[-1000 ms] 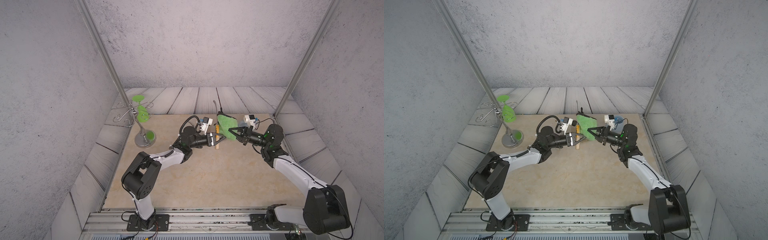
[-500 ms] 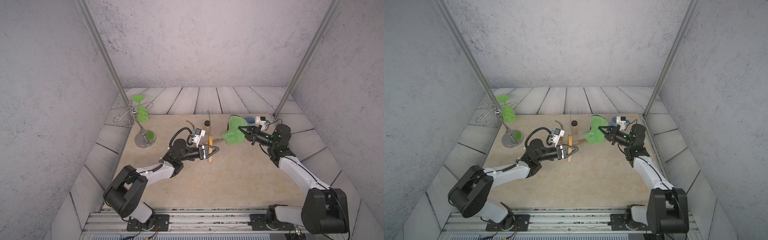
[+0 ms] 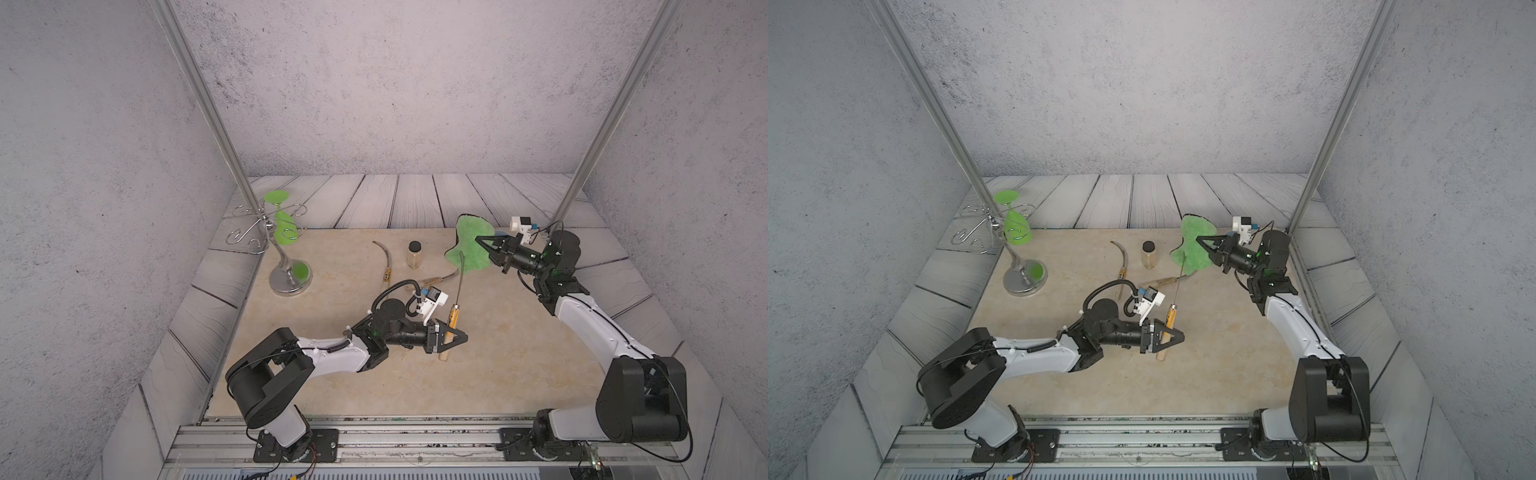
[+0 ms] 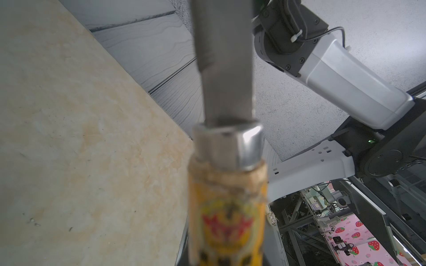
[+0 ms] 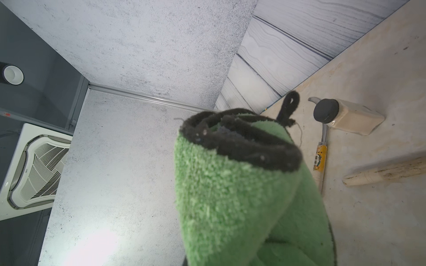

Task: Wipe small sickles with rags
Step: Wipe the small sickle.

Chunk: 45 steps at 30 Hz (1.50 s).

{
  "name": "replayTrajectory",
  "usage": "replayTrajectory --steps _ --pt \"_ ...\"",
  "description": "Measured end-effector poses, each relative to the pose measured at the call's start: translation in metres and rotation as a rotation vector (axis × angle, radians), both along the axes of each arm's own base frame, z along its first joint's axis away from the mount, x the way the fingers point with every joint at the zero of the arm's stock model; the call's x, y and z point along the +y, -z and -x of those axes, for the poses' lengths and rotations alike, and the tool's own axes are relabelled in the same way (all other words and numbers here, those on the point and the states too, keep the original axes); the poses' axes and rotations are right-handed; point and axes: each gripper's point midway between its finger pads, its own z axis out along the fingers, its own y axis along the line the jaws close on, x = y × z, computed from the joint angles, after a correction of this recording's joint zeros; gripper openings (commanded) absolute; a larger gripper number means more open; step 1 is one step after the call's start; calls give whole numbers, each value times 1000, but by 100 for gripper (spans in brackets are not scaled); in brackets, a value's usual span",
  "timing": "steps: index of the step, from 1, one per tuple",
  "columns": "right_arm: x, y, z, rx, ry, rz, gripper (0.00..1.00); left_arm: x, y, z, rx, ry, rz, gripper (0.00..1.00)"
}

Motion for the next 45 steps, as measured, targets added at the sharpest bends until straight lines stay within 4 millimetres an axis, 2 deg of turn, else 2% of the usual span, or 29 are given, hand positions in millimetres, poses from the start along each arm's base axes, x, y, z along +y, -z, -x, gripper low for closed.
replayTrajectory --steps 6,13,19,25,35,45 --pt "1 2 -3 16 -1 -20 5 -9 -2 2 4 7 8 0" --pt "3 6 1 25 -6 -73 5 -18 -6 -6 -2 0 18 0" --pt "8 1 3 12 -5 -103 5 -27 -9 -14 -6 -6 24 0" --pt "10 -4 3 -5 -4 -111 5 -27 -11 -23 -11 -23 31 0" --pt "22 -8 14 -19 -39 -114 5 -24 -17 -56 -10 -66 30 0" --pt "24 -7 16 -35 -26 -120 6 -22 -20 -70 -5 -53 20 0"
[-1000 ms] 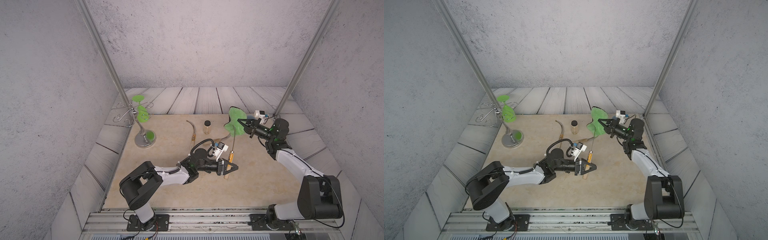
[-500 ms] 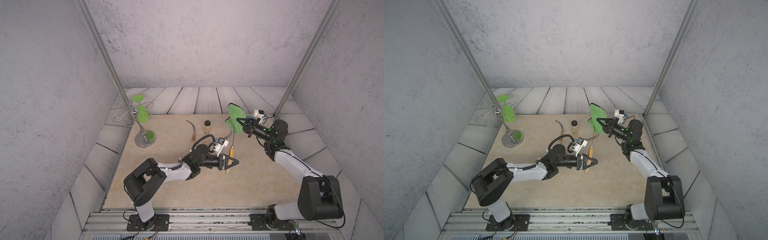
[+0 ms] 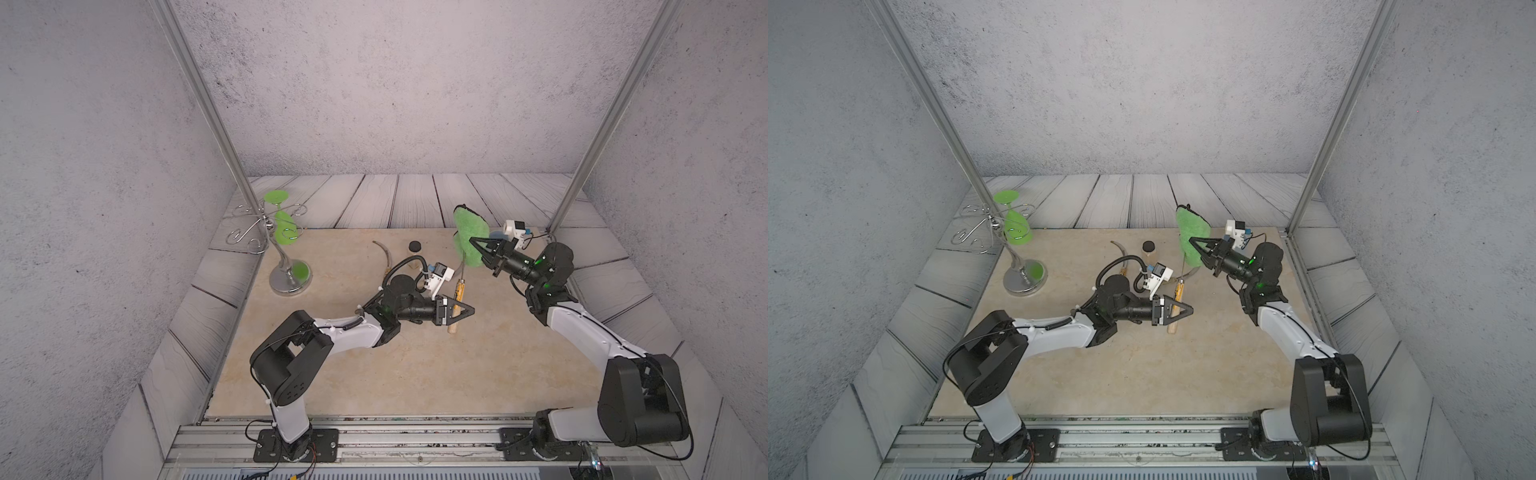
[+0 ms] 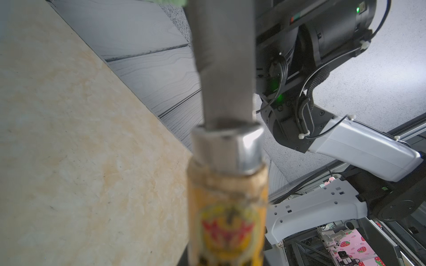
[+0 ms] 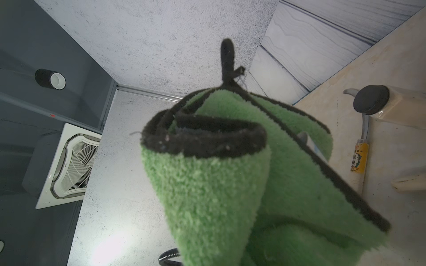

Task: Wipe small sickles with rags
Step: Wipe the small sickle.

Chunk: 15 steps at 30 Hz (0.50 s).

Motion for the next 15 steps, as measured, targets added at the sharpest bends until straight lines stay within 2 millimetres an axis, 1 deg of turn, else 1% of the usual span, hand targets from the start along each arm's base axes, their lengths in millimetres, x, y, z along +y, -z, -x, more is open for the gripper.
replayTrajectory --steps 4,10,15 --pt "2 4 0 2 12 -6 5 2 1 -6 9 2 -8 0" --pt "26 12 18 18 -74 -8 6 9 -6 -32 10 -67 -1 0" --pt "33 10 23 10 -96 -10 6 11 -11 -39 1 -81 8 0"
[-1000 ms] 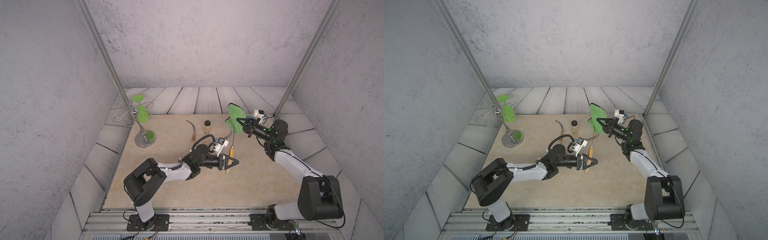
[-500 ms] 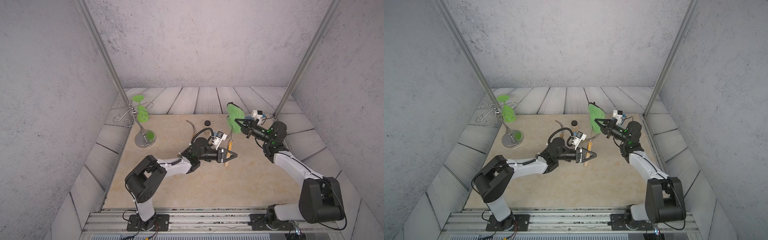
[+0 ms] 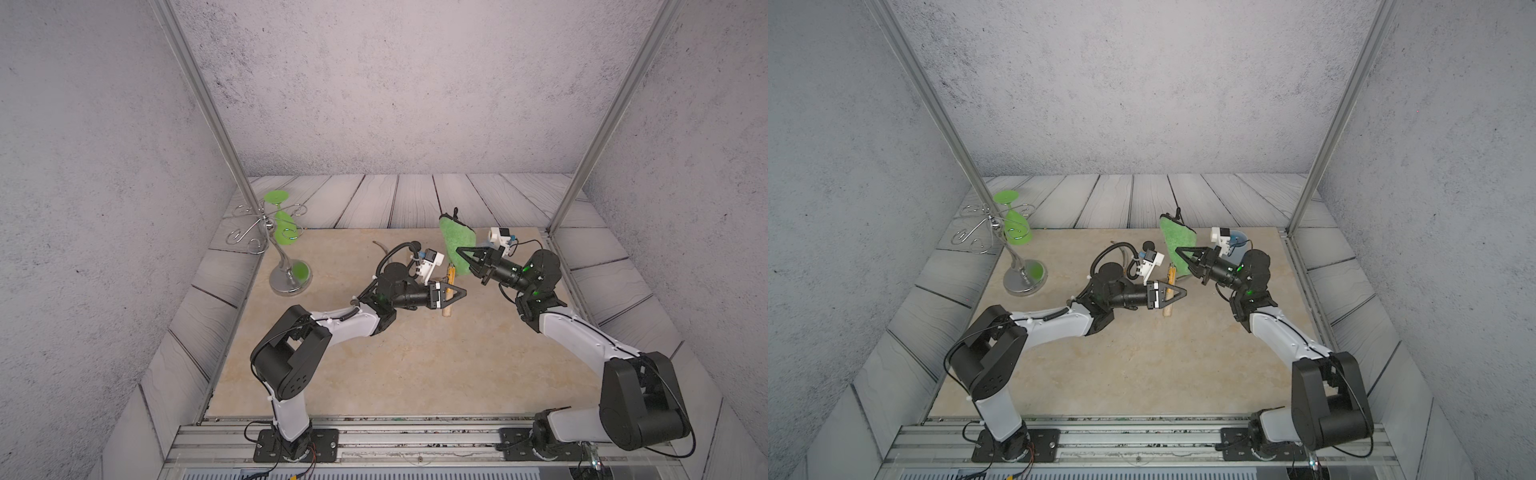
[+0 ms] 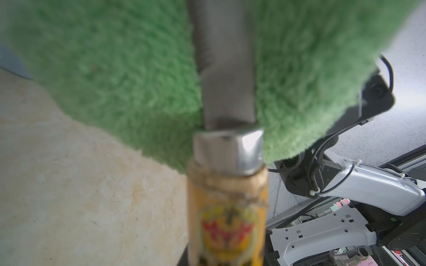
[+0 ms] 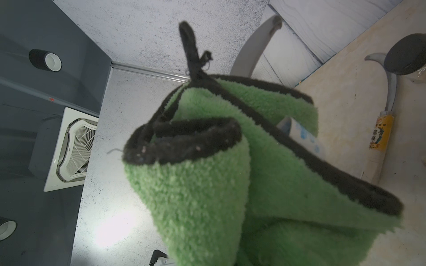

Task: Wipe small sickles with rags
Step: Wipe the small sickle.

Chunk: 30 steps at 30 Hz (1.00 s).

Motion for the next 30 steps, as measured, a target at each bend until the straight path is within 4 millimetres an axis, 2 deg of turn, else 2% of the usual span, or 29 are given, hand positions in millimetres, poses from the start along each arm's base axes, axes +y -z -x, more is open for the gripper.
replayTrajectory --steps 8,15,19,23,30 --pt "3 2 2 -8 -4 -2 5 0 -2 -7 -4 13 4 0" --pt "6 10 11 10 -19 2 6 9 1 -16 16 25 1 0" --pt "14 8 30 12 -77 19 5 25 -13 -36 -5 -19 44 0" --pt "14 4 39 0 -81 40 5 39 -22 -48 -22 -36 73 0" --pt "12 2 57 -7 -109 79 5 72 -21 -75 0 -133 95 0"
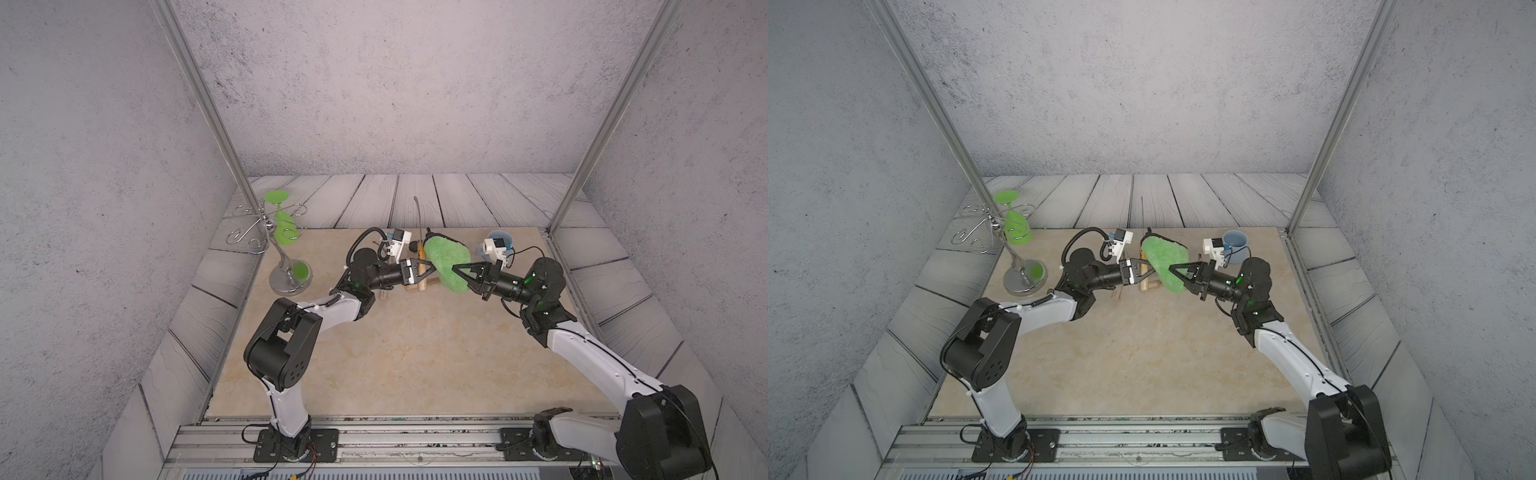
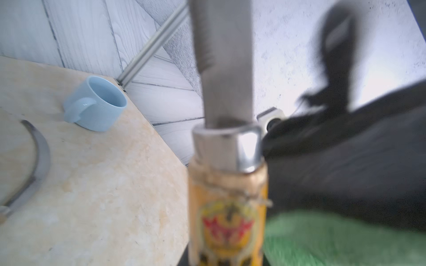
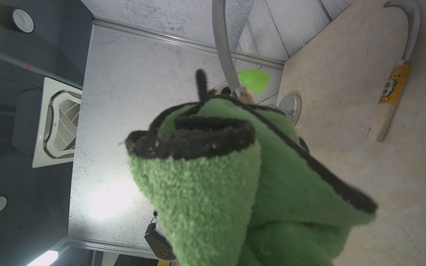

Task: Wipe small sickles with rags
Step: Wipe the small sickle.

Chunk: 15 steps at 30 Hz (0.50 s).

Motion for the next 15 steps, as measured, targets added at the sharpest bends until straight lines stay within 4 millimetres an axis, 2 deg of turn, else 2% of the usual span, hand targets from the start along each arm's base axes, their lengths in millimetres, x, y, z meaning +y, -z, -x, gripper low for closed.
replayTrajectory --steps 6,15 --pt "-6 7 6 13 3 40 6 9 3 -4 20 -29 16 0" --pt "-28 24 -1 40 57 100 6 23 -5 21 23 -26 32 0"
